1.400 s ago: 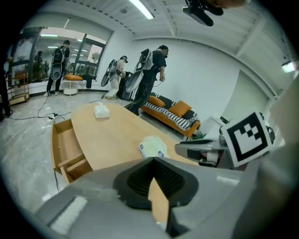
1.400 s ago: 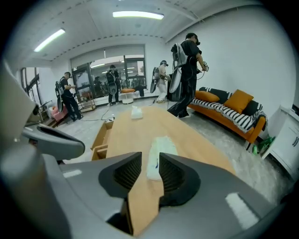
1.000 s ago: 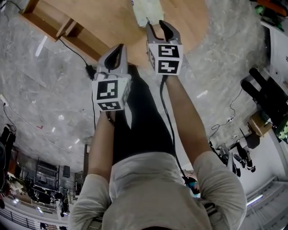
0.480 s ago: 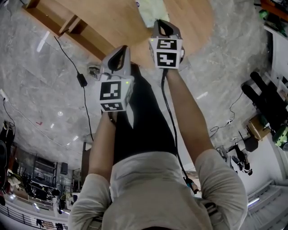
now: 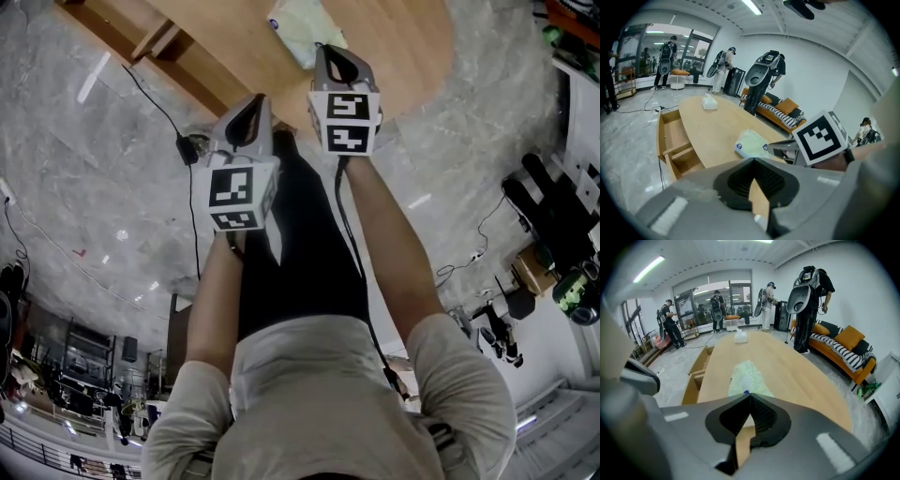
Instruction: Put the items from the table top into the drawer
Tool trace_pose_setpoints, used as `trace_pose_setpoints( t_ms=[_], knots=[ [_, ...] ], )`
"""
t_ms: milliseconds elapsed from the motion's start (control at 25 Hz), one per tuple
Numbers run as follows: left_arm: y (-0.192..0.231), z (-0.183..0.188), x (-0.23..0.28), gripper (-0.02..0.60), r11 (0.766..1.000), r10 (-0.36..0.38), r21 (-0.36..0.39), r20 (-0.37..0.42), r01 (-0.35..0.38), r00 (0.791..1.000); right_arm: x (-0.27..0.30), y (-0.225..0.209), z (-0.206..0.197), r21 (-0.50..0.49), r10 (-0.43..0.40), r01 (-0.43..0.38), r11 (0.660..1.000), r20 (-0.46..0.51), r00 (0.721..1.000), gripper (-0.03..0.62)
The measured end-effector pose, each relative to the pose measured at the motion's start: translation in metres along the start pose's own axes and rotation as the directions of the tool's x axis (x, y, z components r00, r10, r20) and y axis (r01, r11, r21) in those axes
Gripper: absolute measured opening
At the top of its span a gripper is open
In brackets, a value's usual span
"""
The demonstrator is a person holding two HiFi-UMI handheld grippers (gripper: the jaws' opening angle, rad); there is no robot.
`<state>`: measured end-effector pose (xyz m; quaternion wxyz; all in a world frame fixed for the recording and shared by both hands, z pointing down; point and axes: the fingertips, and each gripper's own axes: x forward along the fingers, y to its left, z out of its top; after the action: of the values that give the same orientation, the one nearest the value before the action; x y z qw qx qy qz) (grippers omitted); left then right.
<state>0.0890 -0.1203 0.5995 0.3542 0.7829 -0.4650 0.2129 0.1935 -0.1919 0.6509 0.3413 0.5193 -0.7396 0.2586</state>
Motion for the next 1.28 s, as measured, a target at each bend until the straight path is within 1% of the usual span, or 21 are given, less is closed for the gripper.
trace_pose_setpoints(
  t_ms=[160, 600, 760, 1000, 1200, 1280],
  knots=[
    [0.013, -0.006, -0.011, 0.020, 1.000, 0.006, -0.007, 0.002, -0.006, 1.000, -0.001, 0.025, 0.007, -0.009, 0.028, -0.028, 1.000, 0.015, 0.999, 0.006],
    [0.057, -0.015, -0.049, 0.020, 0.996, 0.067, -0.068, 0.042, -0.064, 0.997, -0.002, 0.099, 0.027, -0.070, 0.110, -0.107, 0.992, 0.042, 0.993, 0.006],
    [0.071, -0.021, -0.065, 0.020, 0.992, 0.085, -0.093, 0.044, -0.080, 0.995, -0.002, 0.127, 0.031, -0.091, 0.137, -0.133, 0.987, 0.044, 0.990, 0.006],
    [0.096, -0.027, -0.083, 0.020, 0.988, 0.105, -0.122, 0.058, -0.097, 0.993, 0.001, 0.169, 0.029, -0.109, 0.174, -0.170, 0.979, 0.031, 0.984, 0.006],
    [0.115, -0.031, -0.092, 0.020, 0.986, 0.118, -0.126, 0.050, -0.111, 0.992, 0.006, 0.195, 0.022, -0.091, 0.189, -0.187, 0.978, 0.011, 0.982, 0.006],
    [0.129, -0.037, -0.103, 0.020, 0.986, 0.116, -0.125, 0.050, -0.109, 0.992, 0.009, 0.213, 0.016, -0.085, 0.188, -0.187, 0.979, 0.003, 0.982, 0.006]
  ],
)
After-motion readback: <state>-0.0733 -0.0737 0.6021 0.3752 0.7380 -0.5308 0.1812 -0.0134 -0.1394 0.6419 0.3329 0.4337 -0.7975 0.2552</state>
